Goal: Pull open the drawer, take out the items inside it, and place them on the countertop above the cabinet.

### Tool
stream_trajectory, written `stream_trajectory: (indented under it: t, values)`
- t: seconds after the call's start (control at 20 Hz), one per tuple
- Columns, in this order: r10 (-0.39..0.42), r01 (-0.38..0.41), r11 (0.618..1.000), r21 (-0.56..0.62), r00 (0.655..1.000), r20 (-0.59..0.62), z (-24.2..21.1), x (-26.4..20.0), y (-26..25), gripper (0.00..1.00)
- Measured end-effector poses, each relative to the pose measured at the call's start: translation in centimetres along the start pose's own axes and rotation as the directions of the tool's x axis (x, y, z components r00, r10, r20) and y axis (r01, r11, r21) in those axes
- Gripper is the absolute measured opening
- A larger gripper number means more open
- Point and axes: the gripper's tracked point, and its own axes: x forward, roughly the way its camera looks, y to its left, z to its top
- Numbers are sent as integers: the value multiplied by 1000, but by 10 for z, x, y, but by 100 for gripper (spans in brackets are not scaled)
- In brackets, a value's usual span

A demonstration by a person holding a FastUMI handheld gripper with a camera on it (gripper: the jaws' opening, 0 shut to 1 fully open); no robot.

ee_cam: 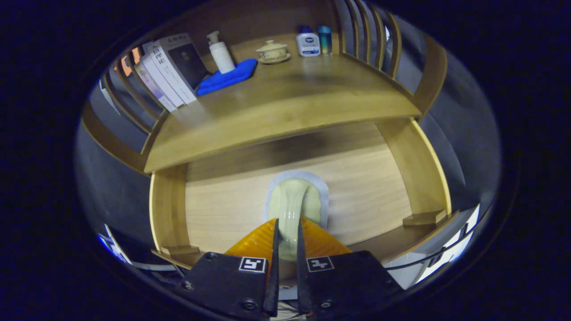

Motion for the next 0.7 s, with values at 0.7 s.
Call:
stream_trajectory:
  t: [0.7]
  values:
    - [71, -55, 995, -83, 974, 215, 92, -56, 27, 20]
